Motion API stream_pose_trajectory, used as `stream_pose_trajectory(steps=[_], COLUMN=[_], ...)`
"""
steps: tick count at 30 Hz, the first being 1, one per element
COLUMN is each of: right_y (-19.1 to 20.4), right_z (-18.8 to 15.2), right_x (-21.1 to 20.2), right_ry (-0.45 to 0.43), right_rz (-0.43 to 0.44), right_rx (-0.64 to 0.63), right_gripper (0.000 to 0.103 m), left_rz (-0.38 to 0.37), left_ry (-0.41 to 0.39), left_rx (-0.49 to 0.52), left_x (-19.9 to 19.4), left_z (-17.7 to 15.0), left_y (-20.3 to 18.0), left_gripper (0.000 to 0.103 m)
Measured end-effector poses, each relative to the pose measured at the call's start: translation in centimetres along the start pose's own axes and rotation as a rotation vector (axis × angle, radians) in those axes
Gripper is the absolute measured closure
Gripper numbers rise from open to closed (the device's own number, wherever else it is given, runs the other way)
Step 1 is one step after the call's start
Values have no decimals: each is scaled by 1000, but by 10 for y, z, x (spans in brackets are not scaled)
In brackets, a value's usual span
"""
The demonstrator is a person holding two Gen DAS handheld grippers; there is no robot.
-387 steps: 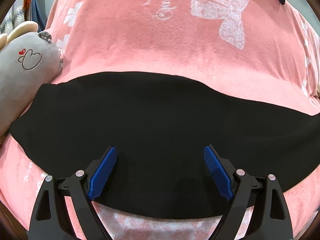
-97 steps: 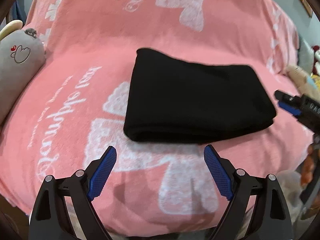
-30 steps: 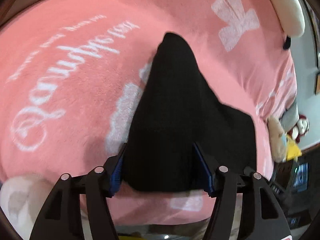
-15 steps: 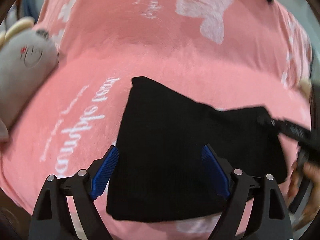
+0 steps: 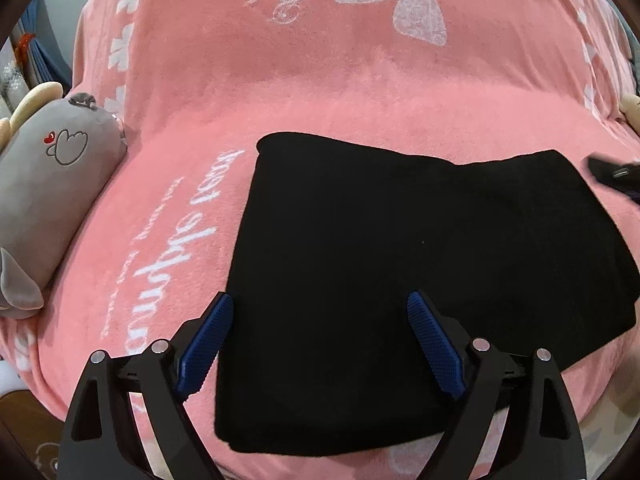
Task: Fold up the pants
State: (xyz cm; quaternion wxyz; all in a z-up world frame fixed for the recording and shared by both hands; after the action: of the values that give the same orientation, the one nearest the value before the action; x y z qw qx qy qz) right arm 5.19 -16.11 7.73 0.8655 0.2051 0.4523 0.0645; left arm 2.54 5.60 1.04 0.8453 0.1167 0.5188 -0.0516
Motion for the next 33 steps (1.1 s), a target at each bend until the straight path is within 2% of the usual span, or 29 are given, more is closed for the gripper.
stream_pose_trajectory(steps=[2, 4, 7, 9, 11, 13, 14, 16, 19, 22, 23, 26, 29, 30, 32, 33], right_y=[15, 24, 20, 17, 31, 42, 44, 33, 33, 77, 98, 137, 177, 187, 203, 209], right_z=[-16, -34, -61, -65, -62, -61, -61, -68, -70, -40, -24, 6, 33, 37, 40, 37], right_x=[-12, -9, 21, 17, 0, -6, -2, 24, 16, 8, 15, 46, 115, 136, 190, 211], right_ry=[22, 78, 192, 185, 143, 139, 156, 235, 228, 186, 189, 197, 284, 302, 400, 405], right_rz=[58, 79, -4, 49, 76, 60, 47, -25, 27, 175, 229, 306, 298, 268, 194, 175], right_rx=[-26, -53, -78, -18, -42, -95, -109, -116, -76, -148, -192, -265, -318, -333, -373, -388], right_gripper=[84, 84, 87, 84, 84, 83, 79, 80, 76, 76, 76, 76, 76, 76, 79, 81], left_rz=[-7, -11, -16, -23, -18, -15, -17, -32, -55, -61, -69, -90, -97, -93, -92, -88], left_ry=[4, 4, 5, 7, 7, -1, -2, -2, 0, 5, 4, 17, 21, 20, 22, 23], left_rx=[-11, -16, -22, -28, -25, -29, -35, -55, -71, -81, -84, -95, -107, -109, -111, -117], left_x=[-1, -3, -5, -8, -12, -17, -19, -23, -30, -35, -36, -35, -35, -35, -34, -33], left_z=[-1, -2, -4, -6, -9, -12, -14, -18, -24, -34, -37, -41, -43, -44, -44, -44], left_y=[2, 3, 3, 4, 5, 9, 11, 16, 25, 36, 39, 47, 56, 59, 65, 68], left_gripper=[17, 17, 17, 17, 17, 17, 17, 17, 17, 17, 17, 16, 17, 17, 17, 17])
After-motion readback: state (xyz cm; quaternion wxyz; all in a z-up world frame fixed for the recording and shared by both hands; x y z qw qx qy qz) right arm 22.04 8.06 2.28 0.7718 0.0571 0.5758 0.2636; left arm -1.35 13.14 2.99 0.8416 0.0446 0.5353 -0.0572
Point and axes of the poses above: each gripper's, at about its wrist camera, not at the fingertips, and x roughly the way its jaws point, y to its left, z to its top, the point moved 1 cm from there along x, roughly the way its jaws point, and after that the axes turned 10 degrees about y, right-handed, at the moved point
